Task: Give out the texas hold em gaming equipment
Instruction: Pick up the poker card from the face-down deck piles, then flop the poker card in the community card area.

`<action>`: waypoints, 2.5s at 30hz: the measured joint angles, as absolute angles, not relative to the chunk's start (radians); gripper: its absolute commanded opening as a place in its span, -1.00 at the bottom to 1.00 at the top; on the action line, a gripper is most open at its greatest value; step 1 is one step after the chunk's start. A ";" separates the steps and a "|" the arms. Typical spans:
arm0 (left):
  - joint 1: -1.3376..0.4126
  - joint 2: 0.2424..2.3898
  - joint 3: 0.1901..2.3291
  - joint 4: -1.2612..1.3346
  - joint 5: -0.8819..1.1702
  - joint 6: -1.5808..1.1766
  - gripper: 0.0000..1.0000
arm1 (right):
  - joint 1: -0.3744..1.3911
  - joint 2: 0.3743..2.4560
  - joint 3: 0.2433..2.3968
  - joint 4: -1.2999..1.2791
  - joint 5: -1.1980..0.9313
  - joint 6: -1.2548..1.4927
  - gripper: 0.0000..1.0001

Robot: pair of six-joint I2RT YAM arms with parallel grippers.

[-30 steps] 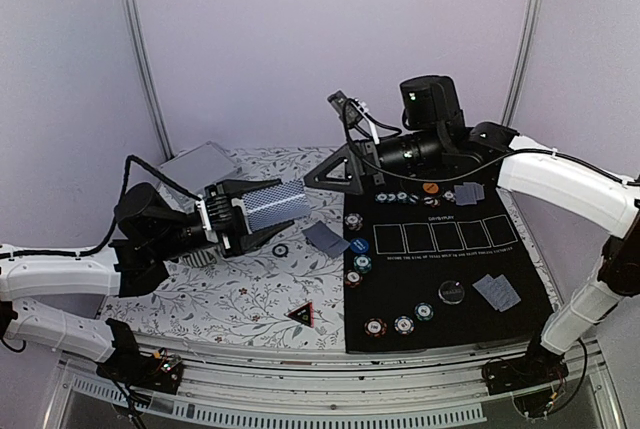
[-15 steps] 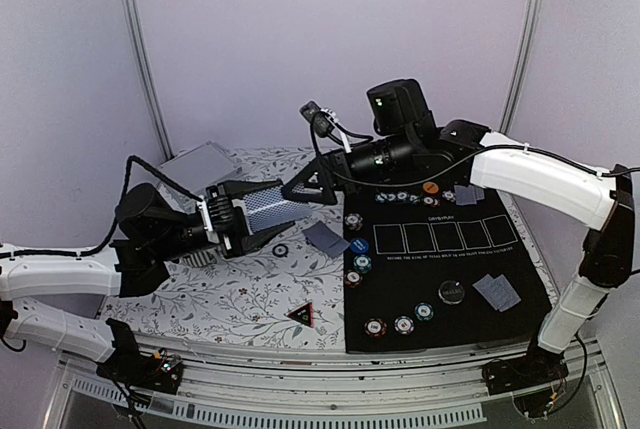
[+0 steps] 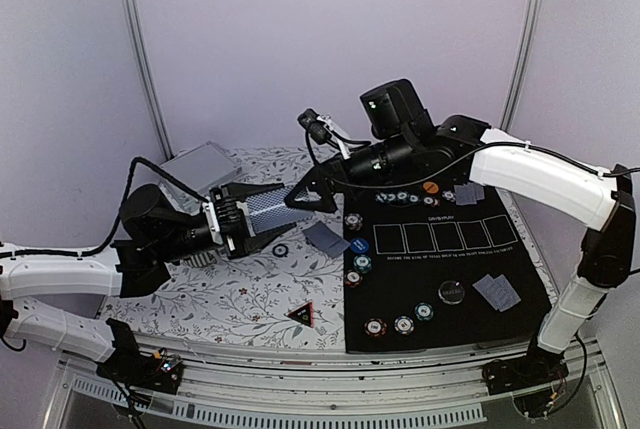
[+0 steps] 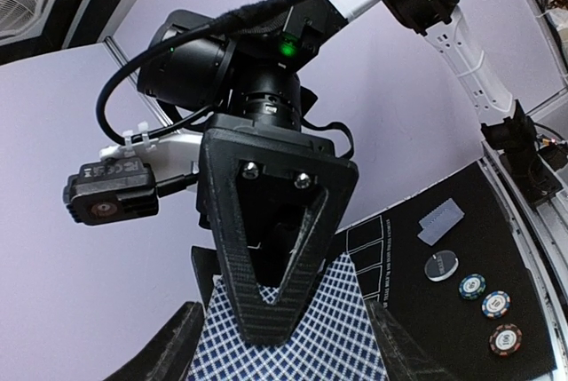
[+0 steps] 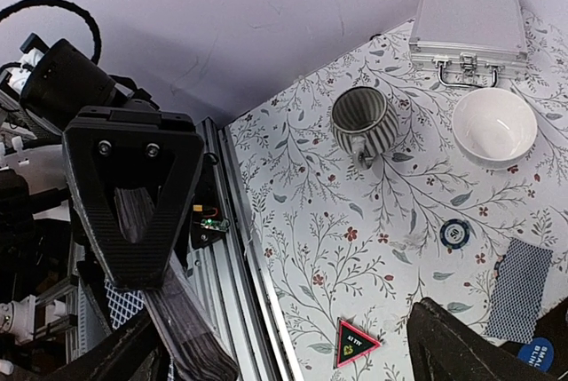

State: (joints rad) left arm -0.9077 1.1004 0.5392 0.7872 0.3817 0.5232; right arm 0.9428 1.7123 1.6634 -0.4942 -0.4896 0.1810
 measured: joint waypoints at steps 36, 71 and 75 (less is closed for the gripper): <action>-0.908 1.102 0.539 0.799 0.380 0.524 0.13 | 0.939 1.657 1.728 -0.657 -0.552 0.101 -0.95; -0.910 1.102 0.539 0.810 0.380 0.524 0.13 | 0.837 1.463 1.705 -0.572 -0.540 0.154 -0.98; -0.910 1.102 0.539 0.810 0.380 0.524 0.13 | 0.793 1.444 1.727 -0.633 -0.311 0.118 -0.98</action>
State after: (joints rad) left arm -0.9096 1.1023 0.5392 0.8101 0.3798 0.5240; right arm 0.7925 1.4445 1.7267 -0.6327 -0.3115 0.1177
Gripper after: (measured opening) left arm 0.570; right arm 0.012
